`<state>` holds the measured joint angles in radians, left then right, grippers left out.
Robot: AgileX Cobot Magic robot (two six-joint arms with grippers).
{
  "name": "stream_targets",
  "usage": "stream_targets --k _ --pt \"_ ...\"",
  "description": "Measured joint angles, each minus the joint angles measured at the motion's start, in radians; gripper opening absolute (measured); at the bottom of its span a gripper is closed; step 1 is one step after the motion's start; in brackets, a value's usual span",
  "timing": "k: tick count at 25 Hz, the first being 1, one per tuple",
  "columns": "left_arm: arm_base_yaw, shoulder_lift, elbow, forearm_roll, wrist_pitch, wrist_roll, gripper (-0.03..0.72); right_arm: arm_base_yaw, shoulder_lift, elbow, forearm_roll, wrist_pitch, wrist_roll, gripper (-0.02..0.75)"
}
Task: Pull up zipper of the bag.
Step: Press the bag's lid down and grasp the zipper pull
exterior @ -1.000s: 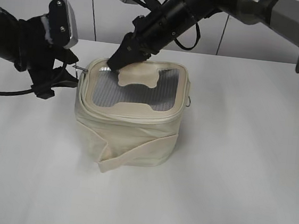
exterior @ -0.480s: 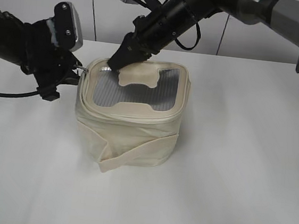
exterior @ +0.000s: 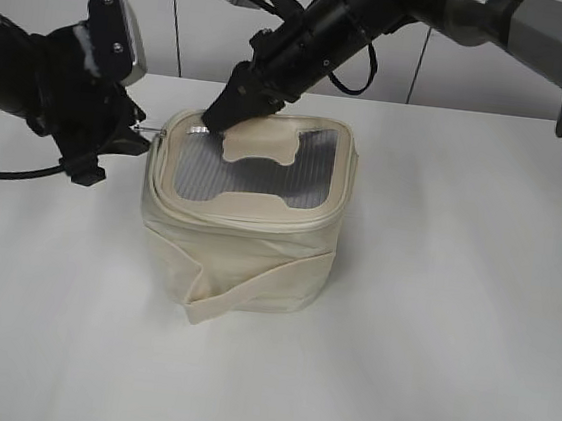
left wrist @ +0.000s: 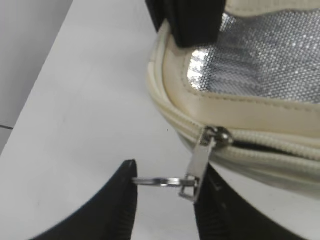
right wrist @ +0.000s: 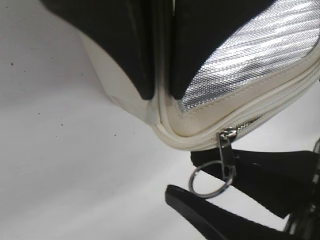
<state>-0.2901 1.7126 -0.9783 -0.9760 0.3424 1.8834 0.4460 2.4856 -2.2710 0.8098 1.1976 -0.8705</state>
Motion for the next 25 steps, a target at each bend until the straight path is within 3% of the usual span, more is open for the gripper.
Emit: stream_targets --k 4,12,22,25 --pt "0.003 -0.073 0.080 0.068 0.001 -0.093 0.270 0.000 0.000 0.000 0.000 0.000 0.010 0.075" --pt "0.003 -0.235 0.232 0.068 0.038 -0.123 0.267 0.008 0.000 0.000 0.007 0.006 0.047 0.064" --pt "0.003 -0.308 0.274 0.059 0.278 -0.150 0.267 0.009 0.000 0.000 0.013 0.013 0.124 0.059" --pt "-0.035 -0.308 0.274 0.061 0.301 -0.174 0.265 0.010 0.000 0.000 0.016 0.016 0.135 0.056"
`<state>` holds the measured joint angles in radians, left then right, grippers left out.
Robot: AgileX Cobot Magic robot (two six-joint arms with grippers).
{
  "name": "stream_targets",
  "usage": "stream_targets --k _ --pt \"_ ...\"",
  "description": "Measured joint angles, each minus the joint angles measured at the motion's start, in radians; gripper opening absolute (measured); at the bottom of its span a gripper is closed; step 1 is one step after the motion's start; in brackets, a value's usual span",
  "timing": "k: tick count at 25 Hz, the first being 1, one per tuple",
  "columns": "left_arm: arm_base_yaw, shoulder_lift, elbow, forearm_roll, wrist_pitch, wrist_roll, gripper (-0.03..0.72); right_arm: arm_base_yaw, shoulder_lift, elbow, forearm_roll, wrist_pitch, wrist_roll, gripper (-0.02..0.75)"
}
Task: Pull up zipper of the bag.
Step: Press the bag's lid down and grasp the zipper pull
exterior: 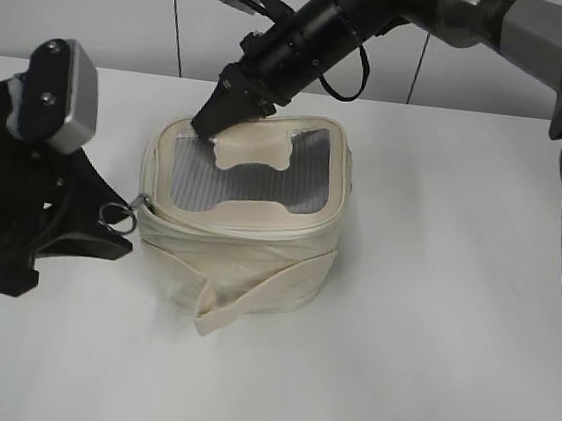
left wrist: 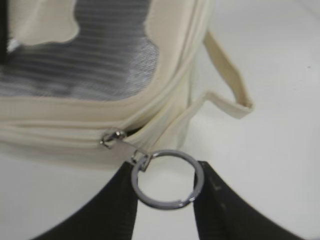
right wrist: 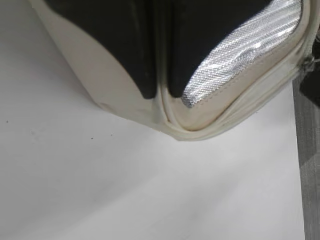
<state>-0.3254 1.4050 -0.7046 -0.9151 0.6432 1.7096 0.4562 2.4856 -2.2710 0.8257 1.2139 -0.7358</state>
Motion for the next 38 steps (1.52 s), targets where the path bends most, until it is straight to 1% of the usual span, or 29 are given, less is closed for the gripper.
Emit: stream_targets --k 1,3,6,9,12,13,15,21,23,25,26,27,31,32,34,38 --pt "-0.024 0.000 0.000 0.004 0.002 -0.005 0.265 0.000 0.000 0.000 0.000 0.000 0.001 0.055" --pt "-0.096 0.000 0.002 0.014 -0.014 -0.021 0.265 0.000 0.000 0.000 0.000 0.002 0.008 0.055" --pt "-0.203 0.000 0.006 0.029 -0.089 -0.069 0.264 0.000 0.000 0.000 -0.002 0.002 0.018 0.055" --pt "-0.299 0.003 0.011 0.011 -0.202 -0.092 0.263 0.000 0.000 0.000 -0.005 0.003 0.025 0.055" --pt "-0.399 0.007 0.012 -0.062 -0.221 -0.086 0.059 -0.003 0.000 0.000 -0.011 -0.013 0.049 0.051" --pt "-0.424 0.017 0.012 -0.078 -0.227 -0.085 0.022 -0.004 0.000 0.000 -0.012 -0.018 0.058 0.051" --pt "-0.444 0.041 0.012 -0.106 -0.253 -0.083 -0.008 -0.005 0.000 0.000 -0.014 -0.020 0.070 0.051" --pt "-0.445 0.064 0.012 -0.132 -0.295 -0.087 -0.008 -0.005 0.000 0.000 -0.016 -0.020 0.077 0.051" --pt "-0.431 0.048 0.012 -0.132 -0.308 -0.126 -0.008 -0.005 0.000 0.000 -0.017 -0.020 0.078 0.051" --pt "-0.394 0.019 0.013 -0.131 -0.323 -0.194 -0.004 -0.005 0.000 0.000 -0.017 -0.020 0.078 0.051" --pt "-0.371 -0.002 0.013 -0.129 -0.319 -0.226 0.021 -0.005 0.000 0.000 -0.017 -0.020 0.078 0.051" --pt "-0.335 -0.027 0.013 -0.127 -0.300 -0.249 0.076 -0.005 0.000 0.000 -0.017 -0.020 0.078 0.051" --pt "-0.176 -0.108 0.013 -0.117 -0.164 -0.355 0.382 -0.005 0.000 0.000 -0.018 -0.018 0.078 0.051" --pt "-0.144 -0.116 0.013 -0.103 -0.134 -0.384 0.419 -0.005 0.000 0.000 -0.019 -0.018 0.078 0.051" --pt "-0.112 -0.118 0.016 -0.062 -0.098 -0.446 0.452 -0.005 0.000 0.000 -0.019 -0.018 0.078 0.051" --pt "-0.105 -0.116 0.063 -0.042 -0.065 -0.488 0.461 -0.005 0.000 0.000 -0.018 -0.017 0.080 0.051"
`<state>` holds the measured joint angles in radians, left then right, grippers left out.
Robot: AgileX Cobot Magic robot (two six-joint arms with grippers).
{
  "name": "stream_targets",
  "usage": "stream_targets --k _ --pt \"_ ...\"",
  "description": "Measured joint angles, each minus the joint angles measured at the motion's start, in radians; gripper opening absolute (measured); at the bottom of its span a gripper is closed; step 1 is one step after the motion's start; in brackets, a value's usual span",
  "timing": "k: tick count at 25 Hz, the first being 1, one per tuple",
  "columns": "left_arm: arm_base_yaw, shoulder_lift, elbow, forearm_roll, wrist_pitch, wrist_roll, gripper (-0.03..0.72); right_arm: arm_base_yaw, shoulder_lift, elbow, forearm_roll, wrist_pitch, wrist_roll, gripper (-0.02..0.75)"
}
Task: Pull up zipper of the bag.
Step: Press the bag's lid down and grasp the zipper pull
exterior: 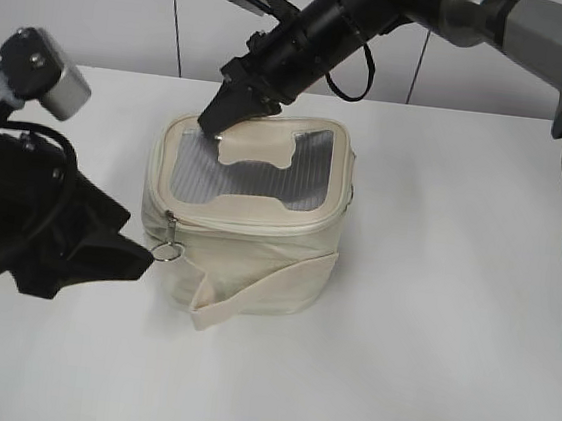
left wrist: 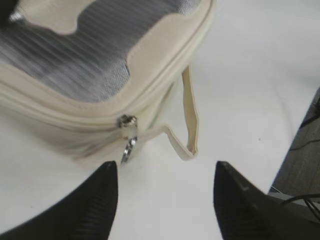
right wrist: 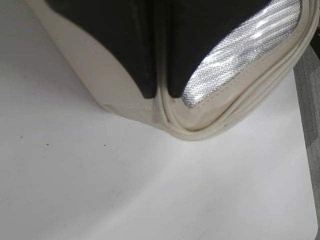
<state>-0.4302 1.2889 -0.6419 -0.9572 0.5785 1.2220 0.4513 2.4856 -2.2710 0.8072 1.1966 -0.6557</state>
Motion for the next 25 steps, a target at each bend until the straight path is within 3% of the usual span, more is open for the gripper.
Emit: stream_targets --k 10,14,19,25 --pt "0.001 0.054 0.063 -0.033 -0.117 -0.021 0.437 0.000 0.000 0.000 -0.001 0.001 0.002 0.050" --pt "0.001 0.082 0.063 -0.091 -0.110 0.037 0.437 0.000 0.000 0.000 -0.001 0.001 0.002 0.050" --pt "-0.012 0.086 0.063 -0.255 -0.125 0.228 0.437 0.000 0.000 0.000 0.000 0.001 0.002 0.050" --pt "-0.014 0.158 0.063 -0.290 -0.132 0.264 0.438 0.000 0.000 0.000 0.000 0.001 0.003 0.050"
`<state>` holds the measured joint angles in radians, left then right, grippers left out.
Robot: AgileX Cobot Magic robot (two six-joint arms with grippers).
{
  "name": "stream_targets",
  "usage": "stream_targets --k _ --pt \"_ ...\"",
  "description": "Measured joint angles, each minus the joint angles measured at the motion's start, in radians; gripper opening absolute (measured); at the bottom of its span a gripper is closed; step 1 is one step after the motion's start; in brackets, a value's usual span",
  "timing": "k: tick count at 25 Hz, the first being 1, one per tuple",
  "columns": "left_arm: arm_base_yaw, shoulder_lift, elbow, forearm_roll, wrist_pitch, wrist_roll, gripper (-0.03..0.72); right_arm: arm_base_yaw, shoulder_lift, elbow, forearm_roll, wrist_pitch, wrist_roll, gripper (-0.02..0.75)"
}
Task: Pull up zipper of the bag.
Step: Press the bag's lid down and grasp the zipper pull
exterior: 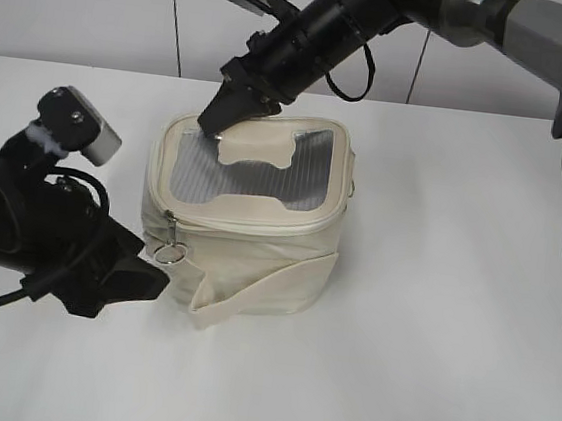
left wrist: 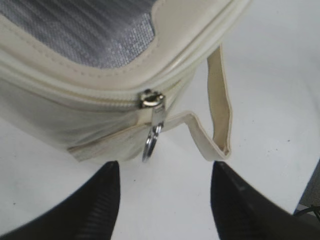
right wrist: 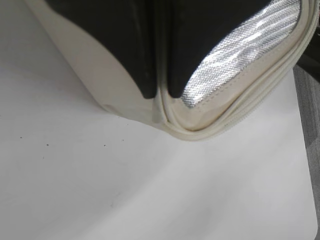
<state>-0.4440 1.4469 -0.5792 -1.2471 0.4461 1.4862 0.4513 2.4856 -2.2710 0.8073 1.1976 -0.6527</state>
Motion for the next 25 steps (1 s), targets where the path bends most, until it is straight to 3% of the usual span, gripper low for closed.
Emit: stream_targets --k 7,12,14,17,19,25 --pt "0.000 0.039 -0.053 -0.021 -0.005 0.010 0.419 0.000 0.000 0.000 0.000 0.000 0.000 0.050" --pt "-0.005 0.091 -0.090 -0.020 0.042 0.010 0.366 0.000 0.000 0.000 -0.001 -0.001 0.000 0.050" --pt "-0.016 0.112 -0.093 -0.022 0.048 0.010 0.302 0.000 0.000 0.000 -0.001 -0.001 0.000 0.050" --pt "-0.022 0.123 -0.094 -0.028 0.047 0.010 0.091 0.000 0.000 0.000 -0.001 -0.001 0.000 0.050" --pt "-0.022 0.123 -0.094 -0.029 0.043 0.010 0.015 0.000 0.000 0.000 -0.001 -0.001 0.000 0.050" --pt "-0.022 0.120 -0.094 -0.025 0.088 0.010 -0.006 0.000 0.000 0.000 -0.001 -0.001 0.000 0.050"
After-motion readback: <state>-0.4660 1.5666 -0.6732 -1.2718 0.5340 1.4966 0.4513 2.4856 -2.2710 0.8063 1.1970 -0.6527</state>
